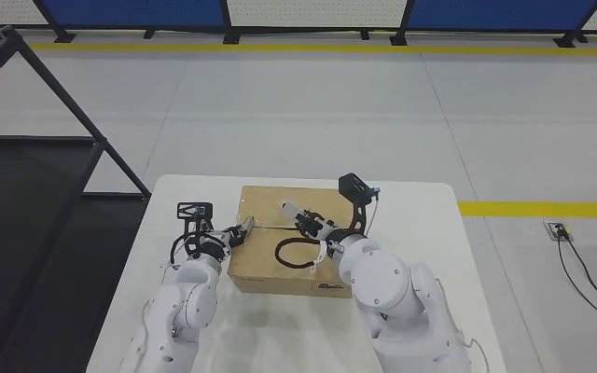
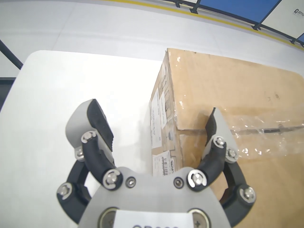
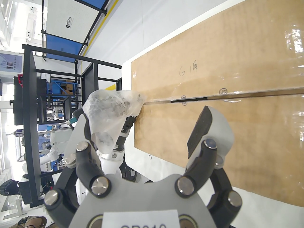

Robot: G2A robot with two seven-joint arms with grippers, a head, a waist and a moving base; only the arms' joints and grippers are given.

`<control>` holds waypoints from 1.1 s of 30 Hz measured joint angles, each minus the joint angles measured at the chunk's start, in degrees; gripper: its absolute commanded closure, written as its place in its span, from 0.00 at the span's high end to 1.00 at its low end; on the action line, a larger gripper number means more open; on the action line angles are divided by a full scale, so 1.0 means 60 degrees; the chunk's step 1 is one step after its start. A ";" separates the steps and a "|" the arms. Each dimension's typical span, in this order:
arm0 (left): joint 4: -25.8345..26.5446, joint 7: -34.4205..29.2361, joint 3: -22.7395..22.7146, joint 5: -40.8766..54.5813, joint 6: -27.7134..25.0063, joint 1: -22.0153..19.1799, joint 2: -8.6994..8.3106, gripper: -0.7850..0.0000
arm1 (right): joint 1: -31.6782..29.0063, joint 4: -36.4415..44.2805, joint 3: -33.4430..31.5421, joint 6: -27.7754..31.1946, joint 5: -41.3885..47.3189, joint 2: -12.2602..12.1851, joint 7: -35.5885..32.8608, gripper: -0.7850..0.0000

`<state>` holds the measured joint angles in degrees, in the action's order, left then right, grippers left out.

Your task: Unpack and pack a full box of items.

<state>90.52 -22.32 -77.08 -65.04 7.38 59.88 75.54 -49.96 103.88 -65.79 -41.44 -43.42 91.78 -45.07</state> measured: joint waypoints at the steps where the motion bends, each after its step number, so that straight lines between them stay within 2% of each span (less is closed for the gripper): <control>1: -0.0016 -0.0014 0.0010 -0.0030 0.0015 -0.0013 0.0002 1.00 | 0.0008 -0.0004 -0.0007 -0.0039 -0.0022 -0.0005 -0.0009 1.00; 33: -0.0065 -0.0088 0.0117 -0.0244 0.0125 -0.0058 0.0067 1.00 | -0.0394 0.0678 -0.0698 -0.0781 -0.0662 -0.0266 -0.0145 1.00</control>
<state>90.14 -22.85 -76.38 -66.50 8.13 59.54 75.94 -52.32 107.94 -69.98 -46.13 -47.39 90.18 -45.93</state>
